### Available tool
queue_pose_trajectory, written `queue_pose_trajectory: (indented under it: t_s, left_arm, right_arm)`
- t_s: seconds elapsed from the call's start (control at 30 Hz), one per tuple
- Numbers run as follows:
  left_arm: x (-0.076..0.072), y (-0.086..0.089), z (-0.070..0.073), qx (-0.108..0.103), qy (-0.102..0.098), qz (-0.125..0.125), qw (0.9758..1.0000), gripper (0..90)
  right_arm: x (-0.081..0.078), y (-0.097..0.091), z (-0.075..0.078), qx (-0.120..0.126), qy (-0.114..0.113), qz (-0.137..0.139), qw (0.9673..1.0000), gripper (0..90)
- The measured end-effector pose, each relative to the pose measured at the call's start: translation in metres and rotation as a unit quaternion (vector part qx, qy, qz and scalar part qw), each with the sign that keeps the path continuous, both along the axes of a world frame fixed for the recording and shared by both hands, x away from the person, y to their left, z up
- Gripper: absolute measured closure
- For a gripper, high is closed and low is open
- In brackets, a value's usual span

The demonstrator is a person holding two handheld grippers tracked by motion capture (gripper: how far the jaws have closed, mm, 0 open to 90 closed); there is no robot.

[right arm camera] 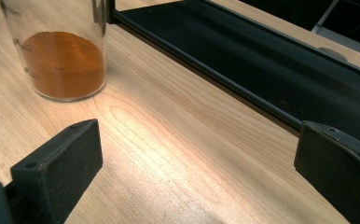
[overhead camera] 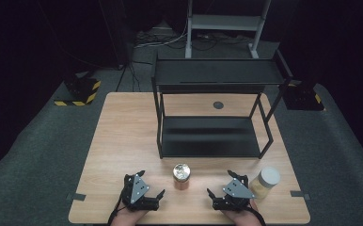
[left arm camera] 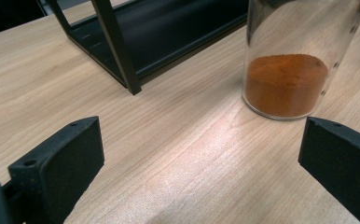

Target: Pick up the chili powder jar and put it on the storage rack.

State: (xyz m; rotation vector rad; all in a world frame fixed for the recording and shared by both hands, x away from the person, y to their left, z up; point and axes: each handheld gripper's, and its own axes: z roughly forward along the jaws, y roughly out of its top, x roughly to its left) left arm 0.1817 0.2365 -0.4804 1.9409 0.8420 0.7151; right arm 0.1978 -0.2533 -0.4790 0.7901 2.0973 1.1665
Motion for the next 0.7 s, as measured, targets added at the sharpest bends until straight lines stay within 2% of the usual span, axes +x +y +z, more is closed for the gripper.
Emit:
queue_pose_trajectory:
  t_s: [0.13, 0.7]
  left_arm:
    - [0.0, -0.0035, 0.0012, 0.012, -0.001, -0.002, 0.9999, 0.5]
    - [0.0005, -0.0053, 0.0019, 0.019, 0.0, -0.006, 0.9998, 0.5]
  right_arm:
    - [0.0013, -0.0006, 0.0004, 0.001, 0.003, 0.0, 1.0, 0.4]
    - [0.0029, -0.0023, 0.0011, 0.008, 0.009, -0.003, 0.9999, 0.4]
